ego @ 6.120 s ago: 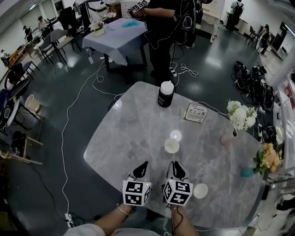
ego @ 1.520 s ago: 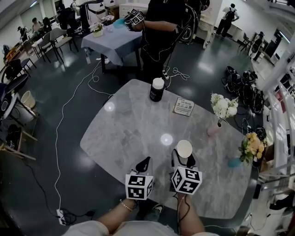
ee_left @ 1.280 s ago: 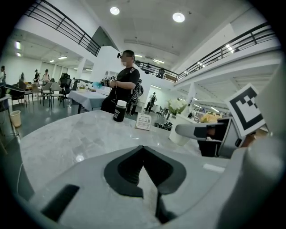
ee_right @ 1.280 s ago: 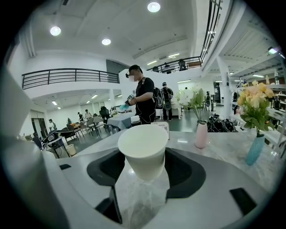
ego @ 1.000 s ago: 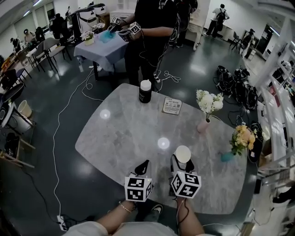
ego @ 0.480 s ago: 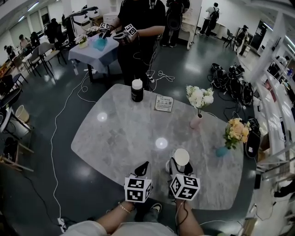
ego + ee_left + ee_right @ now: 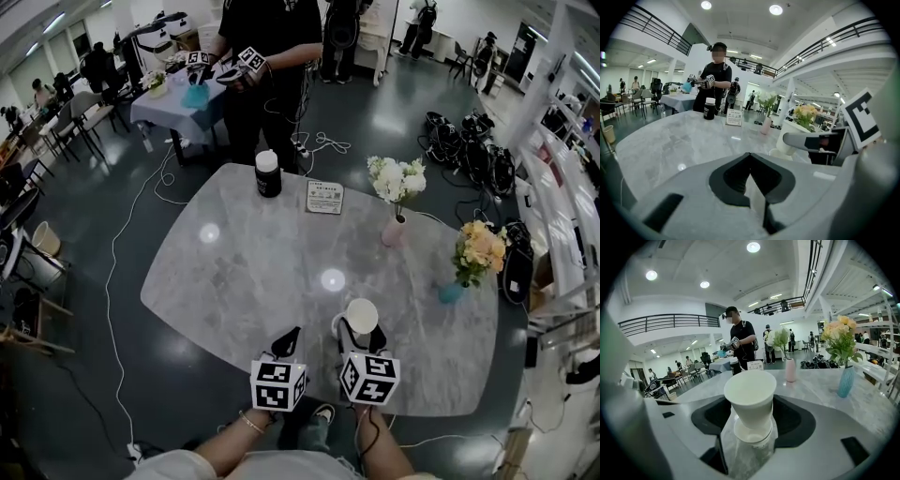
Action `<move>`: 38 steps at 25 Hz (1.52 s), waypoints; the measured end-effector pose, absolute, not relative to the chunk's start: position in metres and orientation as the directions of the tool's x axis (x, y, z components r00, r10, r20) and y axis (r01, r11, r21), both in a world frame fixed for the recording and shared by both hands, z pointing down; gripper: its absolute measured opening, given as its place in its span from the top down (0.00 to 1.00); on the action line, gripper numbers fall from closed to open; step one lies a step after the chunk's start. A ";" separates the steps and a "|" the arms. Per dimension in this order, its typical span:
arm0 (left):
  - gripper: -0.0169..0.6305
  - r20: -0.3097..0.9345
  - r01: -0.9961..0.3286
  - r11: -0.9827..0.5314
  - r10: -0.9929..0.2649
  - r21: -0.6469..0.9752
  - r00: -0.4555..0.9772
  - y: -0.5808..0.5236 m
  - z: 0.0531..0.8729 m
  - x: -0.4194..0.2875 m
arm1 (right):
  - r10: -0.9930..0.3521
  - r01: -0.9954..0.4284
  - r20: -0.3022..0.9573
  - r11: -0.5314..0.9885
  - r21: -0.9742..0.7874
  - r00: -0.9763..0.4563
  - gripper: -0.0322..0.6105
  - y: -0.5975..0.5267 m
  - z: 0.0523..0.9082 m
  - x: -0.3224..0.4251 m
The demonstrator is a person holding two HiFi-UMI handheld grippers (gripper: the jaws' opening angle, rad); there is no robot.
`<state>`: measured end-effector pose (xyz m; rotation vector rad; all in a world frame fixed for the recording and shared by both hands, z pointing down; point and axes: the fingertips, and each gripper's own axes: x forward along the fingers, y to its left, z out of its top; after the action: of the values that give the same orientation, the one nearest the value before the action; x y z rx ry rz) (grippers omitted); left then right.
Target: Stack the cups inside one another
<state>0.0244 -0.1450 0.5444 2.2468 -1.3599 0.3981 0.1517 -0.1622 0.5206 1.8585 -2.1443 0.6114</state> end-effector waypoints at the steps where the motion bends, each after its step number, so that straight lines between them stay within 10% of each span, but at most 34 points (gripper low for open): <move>1: 0.97 0.483 -0.886 -0.391 -0.743 0.250 0.464 -0.144 0.547 0.025 | -0.882 -0.982 0.442 0.106 -0.155 -0.165 0.55 -0.162 0.522 0.152; 38: 0.97 0.525 -0.873 -0.409 -0.697 0.268 0.488 -0.140 0.570 0.034 | -0.844 -0.986 0.511 0.124 -0.107 -0.162 0.54 -0.154 0.549 0.140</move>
<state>0.0344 -0.1399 0.5695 2.2264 -1.2924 0.4558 0.1402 -0.1543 0.5493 1.7824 -2.0824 0.6123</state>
